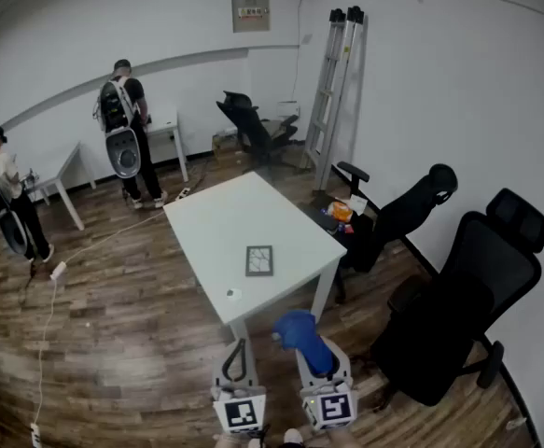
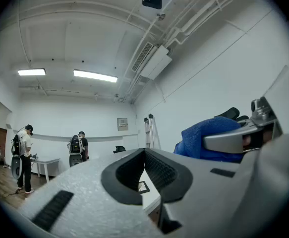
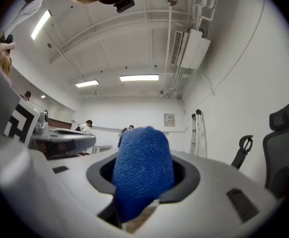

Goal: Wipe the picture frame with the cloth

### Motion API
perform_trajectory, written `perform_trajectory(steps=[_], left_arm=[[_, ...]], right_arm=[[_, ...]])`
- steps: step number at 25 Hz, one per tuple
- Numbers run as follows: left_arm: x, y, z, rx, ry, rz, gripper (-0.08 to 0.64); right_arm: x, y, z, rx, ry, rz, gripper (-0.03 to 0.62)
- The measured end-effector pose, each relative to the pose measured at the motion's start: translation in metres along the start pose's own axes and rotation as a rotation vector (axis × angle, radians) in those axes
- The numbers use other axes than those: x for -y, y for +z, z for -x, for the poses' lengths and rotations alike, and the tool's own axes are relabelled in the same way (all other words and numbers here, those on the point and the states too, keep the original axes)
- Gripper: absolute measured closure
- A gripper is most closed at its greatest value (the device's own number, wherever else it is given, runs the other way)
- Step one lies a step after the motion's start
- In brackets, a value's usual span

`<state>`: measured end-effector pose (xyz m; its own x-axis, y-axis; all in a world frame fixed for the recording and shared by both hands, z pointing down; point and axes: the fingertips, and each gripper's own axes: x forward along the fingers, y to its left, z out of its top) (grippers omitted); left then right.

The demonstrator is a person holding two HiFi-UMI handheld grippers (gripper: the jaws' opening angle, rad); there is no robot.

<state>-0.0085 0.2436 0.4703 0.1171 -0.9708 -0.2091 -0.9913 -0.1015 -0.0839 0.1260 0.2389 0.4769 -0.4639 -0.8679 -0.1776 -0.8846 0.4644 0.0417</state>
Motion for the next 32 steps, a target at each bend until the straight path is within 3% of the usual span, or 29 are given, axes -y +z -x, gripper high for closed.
perform_trajectory(steps=[18, 32], left_arm=[[0.003, -0.007, -0.009, -0.013, -0.011, -0.011, 0.557], [0.012, -0.026, -0.046, -0.032, 0.054, -0.004, 0.557]], right_arm=[[0.007, -0.004, -0.007, 0.001, 0.013, -0.020, 0.428], [0.036, -0.025, -0.042, -0.006, 0.084, -0.054, 0.428]])
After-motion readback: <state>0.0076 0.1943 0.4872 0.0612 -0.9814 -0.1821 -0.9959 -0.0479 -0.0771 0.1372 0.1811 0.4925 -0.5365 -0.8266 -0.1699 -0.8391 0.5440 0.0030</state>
